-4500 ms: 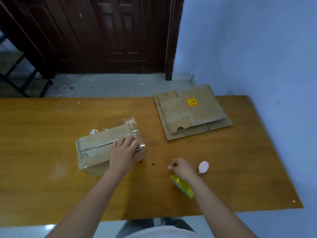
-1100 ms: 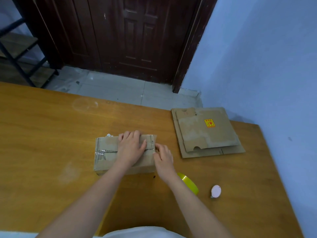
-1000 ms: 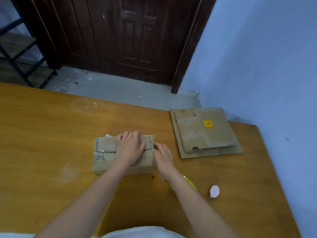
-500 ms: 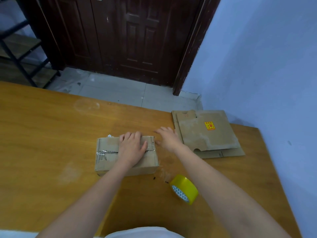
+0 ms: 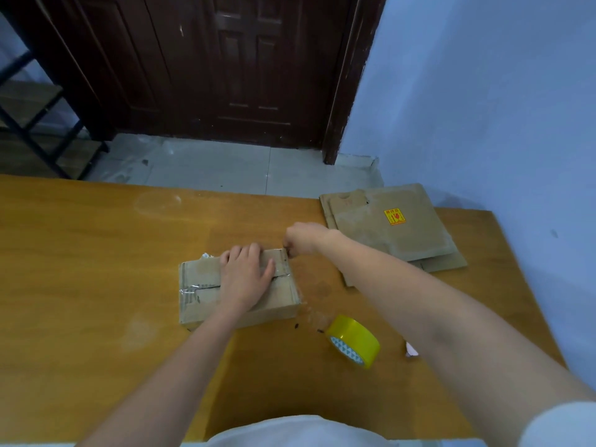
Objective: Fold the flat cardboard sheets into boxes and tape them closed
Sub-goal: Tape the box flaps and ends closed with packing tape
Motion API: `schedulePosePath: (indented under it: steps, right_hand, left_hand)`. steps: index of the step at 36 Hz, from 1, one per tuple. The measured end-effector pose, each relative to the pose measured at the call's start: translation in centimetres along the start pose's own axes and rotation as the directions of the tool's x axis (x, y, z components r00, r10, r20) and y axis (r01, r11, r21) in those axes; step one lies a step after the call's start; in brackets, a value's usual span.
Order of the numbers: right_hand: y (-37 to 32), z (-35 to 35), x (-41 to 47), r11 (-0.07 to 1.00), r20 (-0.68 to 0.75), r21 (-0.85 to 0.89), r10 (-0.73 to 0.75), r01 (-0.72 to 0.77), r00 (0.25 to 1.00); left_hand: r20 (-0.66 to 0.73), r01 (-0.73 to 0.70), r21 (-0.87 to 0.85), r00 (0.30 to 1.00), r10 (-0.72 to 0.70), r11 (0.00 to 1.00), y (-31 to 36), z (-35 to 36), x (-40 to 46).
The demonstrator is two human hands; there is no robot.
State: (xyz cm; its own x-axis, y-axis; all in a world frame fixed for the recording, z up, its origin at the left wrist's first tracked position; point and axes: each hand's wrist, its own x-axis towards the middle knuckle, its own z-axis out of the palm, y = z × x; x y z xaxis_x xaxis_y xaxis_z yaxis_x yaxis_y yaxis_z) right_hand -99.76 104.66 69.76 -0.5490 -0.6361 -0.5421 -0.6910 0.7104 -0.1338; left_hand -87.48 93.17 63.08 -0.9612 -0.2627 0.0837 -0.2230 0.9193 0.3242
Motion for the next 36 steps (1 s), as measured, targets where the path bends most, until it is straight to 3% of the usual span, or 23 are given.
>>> schedulePosePath:
  steps: [5, 9, 13, 21, 29, 36]
  right_hand:
    - [0.6, 1.7, -0.1, 0.986, -0.108, 0.159, 0.061, -0.043, 0.992]
    - [0.9, 3.9, -0.4, 0.924, -0.181, 0.367, 0.182, -0.105, 0.966]
    - [0.2, 5.5, -1.0, 0.880, -0.255, 0.463, 0.243, -0.102, 0.936]
    - [-0.7, 5.5, -3.3, 0.847, -0.083, 0.521, 0.175, -0.106, 0.981]
    - [-2.1, 6.2, -5.3, 0.537, -0.066, 0.842, 0.186, -0.046, 0.980]
    - [-1.9, 5.9, -6.6, 0.316, -0.047, 0.949, 0.185, -0.014, 0.982]
  left_hand:
    - [-0.004, 0.004, 0.007, 1.000, -0.004, 1.000, 0.3, -0.3, -0.1]
    - [0.022, 0.004, 0.014, 1.000, -0.004, 1.000, 0.5, -0.7, -0.1]
    - [0.026, 0.009, 0.024, 1.000, -0.009, 1.000, 0.5, -0.7, -0.2]
    - [0.042, 0.011, 0.059, 0.999, -0.013, 0.998, 0.9, -0.7, -0.1]
    - [0.060, 0.026, 0.074, 0.998, -0.031, 0.997, 1.3, -0.6, -0.1]
    - [0.033, 0.021, 0.064, 0.999, -0.023, 0.998, 1.3, -0.7, -0.3]
